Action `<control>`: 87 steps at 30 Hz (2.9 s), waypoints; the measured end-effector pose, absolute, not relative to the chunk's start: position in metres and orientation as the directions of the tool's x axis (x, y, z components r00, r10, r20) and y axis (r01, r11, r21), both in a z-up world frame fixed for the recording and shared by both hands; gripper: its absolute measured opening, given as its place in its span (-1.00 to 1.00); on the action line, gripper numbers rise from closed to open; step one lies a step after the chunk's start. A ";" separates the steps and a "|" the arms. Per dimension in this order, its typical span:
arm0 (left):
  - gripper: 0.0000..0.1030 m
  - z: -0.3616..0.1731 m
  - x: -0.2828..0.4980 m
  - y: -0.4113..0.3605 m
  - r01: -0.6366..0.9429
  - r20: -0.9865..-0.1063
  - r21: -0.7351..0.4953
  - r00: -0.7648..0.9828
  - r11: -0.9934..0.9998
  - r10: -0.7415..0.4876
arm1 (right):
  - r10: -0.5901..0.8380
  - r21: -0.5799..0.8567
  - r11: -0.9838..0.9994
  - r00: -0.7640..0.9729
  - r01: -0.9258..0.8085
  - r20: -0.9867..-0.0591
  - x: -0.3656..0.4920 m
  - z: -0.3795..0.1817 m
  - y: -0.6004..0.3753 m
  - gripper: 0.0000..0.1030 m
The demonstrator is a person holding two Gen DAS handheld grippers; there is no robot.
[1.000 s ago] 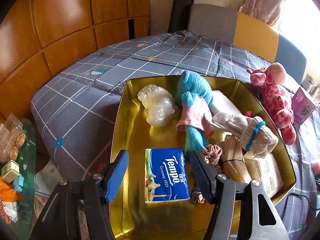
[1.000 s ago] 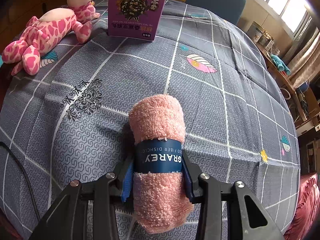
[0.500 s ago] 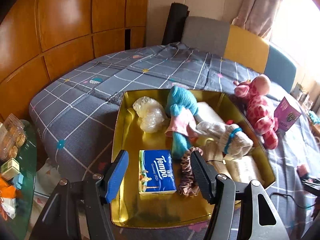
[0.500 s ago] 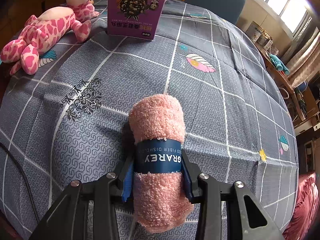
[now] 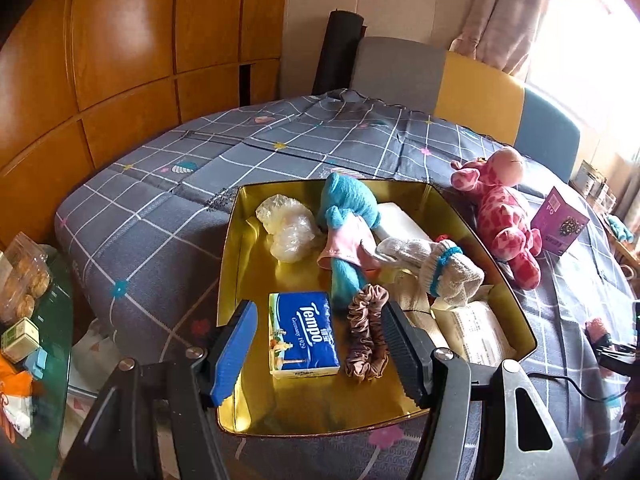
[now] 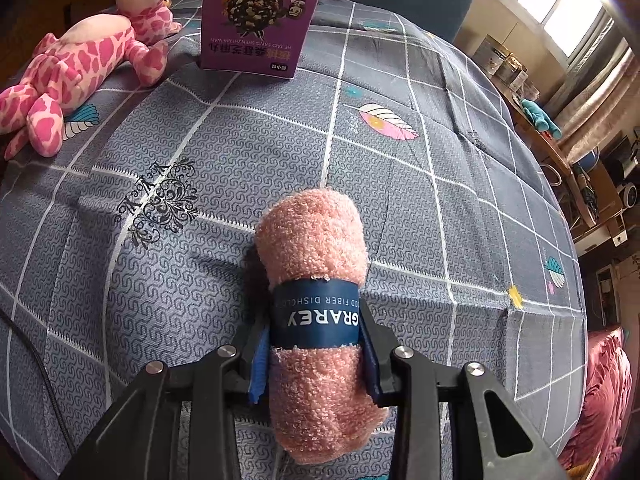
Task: Organize soft objects
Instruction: 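Carry the pink towel roll into the gold tray and open the right gripper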
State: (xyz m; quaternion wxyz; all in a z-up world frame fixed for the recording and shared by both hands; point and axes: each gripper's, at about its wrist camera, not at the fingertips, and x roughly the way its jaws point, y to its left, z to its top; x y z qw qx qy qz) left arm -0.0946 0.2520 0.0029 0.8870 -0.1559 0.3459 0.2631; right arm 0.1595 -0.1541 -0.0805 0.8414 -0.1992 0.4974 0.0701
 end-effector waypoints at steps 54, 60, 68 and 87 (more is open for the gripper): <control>0.26 -0.006 -0.114 0.302 -0.680 -0.701 -0.148 0.584 0.718 0.410 | 0.589 0.193 0.542 0.206 -0.818 -0.782 0.014 -0.025 0.184 -0.33; 0.26 -0.011 -0.114 0.306 -0.683 -0.712 -0.156 0.578 0.713 0.399 | 0.542 0.265 0.596 0.137 -0.758 -0.829 0.040 -0.060 0.192 -0.32; 0.26 -0.018 -0.112 0.307 -0.685 -0.725 -0.155 0.568 0.712 0.389 | 0.581 0.324 0.583 0.104 -0.745 -0.807 0.042 -0.058 0.183 -0.14; 0.26 -0.014 -0.111 0.301 -0.684 -0.718 -0.148 0.571 0.714 0.399 | 0.586 0.305 0.584 0.131 -0.752 -0.800 0.028 -0.057 0.167 -0.45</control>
